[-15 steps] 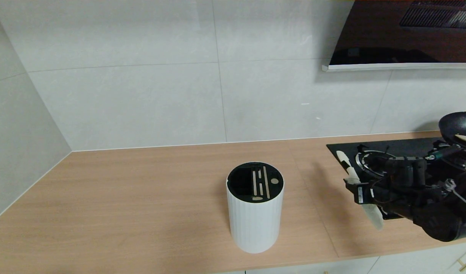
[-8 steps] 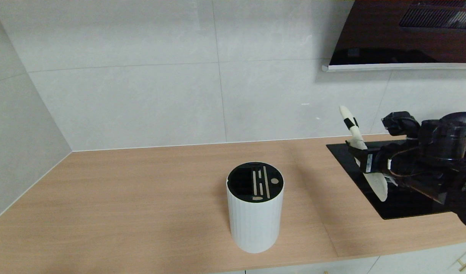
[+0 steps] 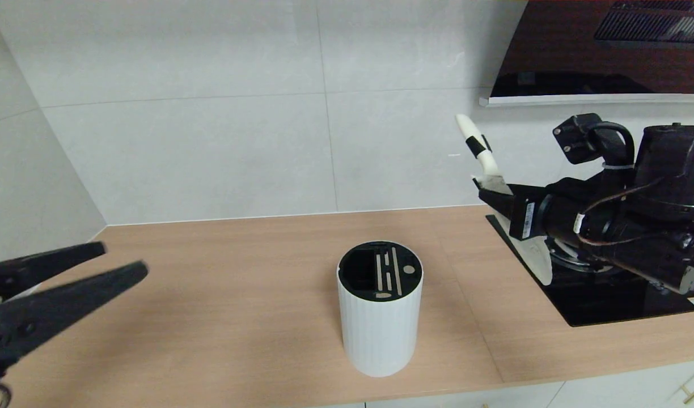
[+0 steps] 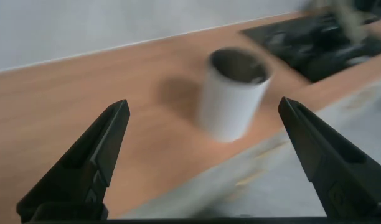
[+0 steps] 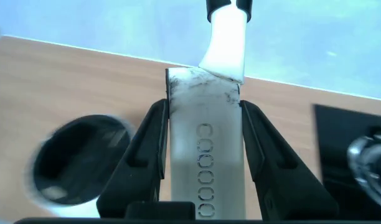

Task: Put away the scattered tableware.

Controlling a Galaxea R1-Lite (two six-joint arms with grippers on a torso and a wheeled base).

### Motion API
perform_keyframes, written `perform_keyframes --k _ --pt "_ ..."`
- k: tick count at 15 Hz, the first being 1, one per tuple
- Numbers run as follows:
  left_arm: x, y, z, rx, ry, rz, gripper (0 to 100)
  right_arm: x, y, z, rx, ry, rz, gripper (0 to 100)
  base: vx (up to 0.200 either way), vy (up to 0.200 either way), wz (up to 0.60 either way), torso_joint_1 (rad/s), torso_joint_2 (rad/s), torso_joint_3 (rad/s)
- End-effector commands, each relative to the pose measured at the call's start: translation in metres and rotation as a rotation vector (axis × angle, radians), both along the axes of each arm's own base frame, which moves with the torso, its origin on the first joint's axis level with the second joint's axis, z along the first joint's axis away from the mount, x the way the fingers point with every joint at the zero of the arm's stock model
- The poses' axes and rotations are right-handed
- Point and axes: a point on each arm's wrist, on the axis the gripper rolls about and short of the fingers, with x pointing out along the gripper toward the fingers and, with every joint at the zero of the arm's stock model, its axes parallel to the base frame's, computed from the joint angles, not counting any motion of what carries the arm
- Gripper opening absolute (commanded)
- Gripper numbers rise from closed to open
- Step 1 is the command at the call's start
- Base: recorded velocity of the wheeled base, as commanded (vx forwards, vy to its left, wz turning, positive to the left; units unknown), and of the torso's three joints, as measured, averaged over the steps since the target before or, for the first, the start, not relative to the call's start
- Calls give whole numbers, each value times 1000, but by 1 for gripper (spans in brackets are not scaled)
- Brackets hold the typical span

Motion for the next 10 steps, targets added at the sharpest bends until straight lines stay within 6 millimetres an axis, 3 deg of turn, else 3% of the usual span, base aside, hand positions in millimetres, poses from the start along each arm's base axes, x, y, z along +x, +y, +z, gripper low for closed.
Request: perform_keyframes --k 1,3,6,10 --pt "69 -49 -10 -131 176 -164 100 -10 8 -1 -1 2 44 0 0 0 0 0 0 0" --pt "101 -86 -13 -248 250 -241 100 -20 25 -4 -4 13 105 0 0 0 0 0 0 0" --pt "133 -120 -17 -255 289 -283 100 -34 49 -9 20 42 131 0 0 0 0 0 0 0" --pt "134 -132 -16 -338 372 -300 100 -44 68 -14 27 66 177 0 0 0 0 0 0 0"
